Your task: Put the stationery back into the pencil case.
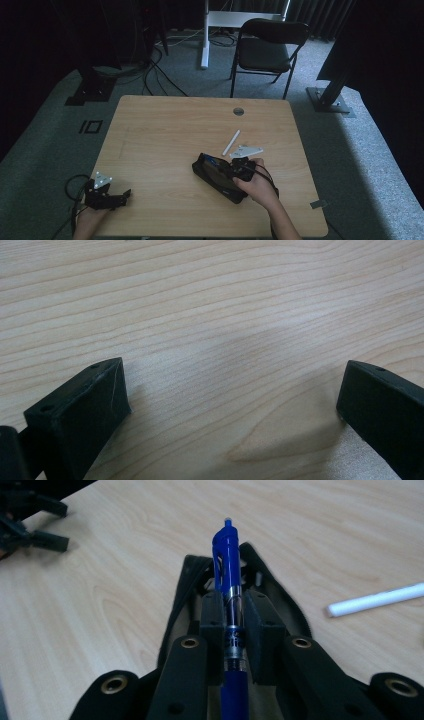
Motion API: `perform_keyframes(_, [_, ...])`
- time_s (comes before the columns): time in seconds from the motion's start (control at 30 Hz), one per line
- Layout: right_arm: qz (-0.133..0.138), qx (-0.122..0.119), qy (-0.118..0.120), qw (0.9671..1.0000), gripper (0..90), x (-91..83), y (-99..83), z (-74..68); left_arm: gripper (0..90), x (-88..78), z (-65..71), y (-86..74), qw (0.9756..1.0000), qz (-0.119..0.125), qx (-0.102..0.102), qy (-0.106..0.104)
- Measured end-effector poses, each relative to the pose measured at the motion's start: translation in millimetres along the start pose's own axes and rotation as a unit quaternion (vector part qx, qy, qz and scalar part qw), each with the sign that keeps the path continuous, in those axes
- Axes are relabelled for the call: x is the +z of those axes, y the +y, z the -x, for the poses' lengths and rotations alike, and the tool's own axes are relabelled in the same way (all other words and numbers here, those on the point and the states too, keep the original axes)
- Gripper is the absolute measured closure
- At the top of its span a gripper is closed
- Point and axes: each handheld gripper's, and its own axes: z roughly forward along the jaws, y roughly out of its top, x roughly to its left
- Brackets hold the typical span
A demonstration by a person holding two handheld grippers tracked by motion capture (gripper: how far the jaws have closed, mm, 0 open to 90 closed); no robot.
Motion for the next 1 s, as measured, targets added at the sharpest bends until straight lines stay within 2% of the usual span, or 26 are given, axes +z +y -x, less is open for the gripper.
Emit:
perform_keyframes(0.4, [-0.041, -0.017, -0.003, 0.999, 79.3, 12.4, -3.9, 0.5, 0.3, -0.1, -0.1, 0.0, 1.0, -0.001, 0.001, 0.0])
perform_keyframes(0.57, [-0.046, -0.015, -0.001, 0.9988, 79.3, 15.9, -4.3, 0.4, 0.2, -0.1, -0.1, 0.0, 1.0, -0.001, 0.001, 0.0])
perform_keyframes(1.0, [-0.071, -0.019, -0.013, 0.9972, 79.3, 26.2, -3.6, 4.1, 0.2, -0.1, -0.1, 0.0, 1.0, -0.001, 0.001, 0.0])
